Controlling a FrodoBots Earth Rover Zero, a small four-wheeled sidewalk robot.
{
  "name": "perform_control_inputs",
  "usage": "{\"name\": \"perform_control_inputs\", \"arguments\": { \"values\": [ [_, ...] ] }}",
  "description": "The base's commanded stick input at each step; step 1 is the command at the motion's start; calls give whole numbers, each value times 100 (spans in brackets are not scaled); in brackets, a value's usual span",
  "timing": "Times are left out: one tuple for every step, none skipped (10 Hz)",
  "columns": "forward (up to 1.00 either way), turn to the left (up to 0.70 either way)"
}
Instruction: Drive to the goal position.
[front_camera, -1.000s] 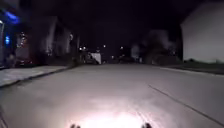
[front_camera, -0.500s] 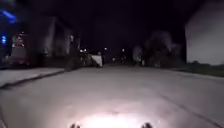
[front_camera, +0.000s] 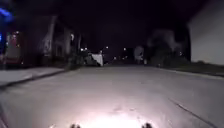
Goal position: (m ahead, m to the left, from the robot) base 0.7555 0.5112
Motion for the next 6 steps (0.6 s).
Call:
{"name": "perform_control_inputs", "arguments": {
  "values": [
    [100,0],
    [100,0],
    [100,0],
    [100,0],
    [100,0],
    [100,0]
  ]
}}
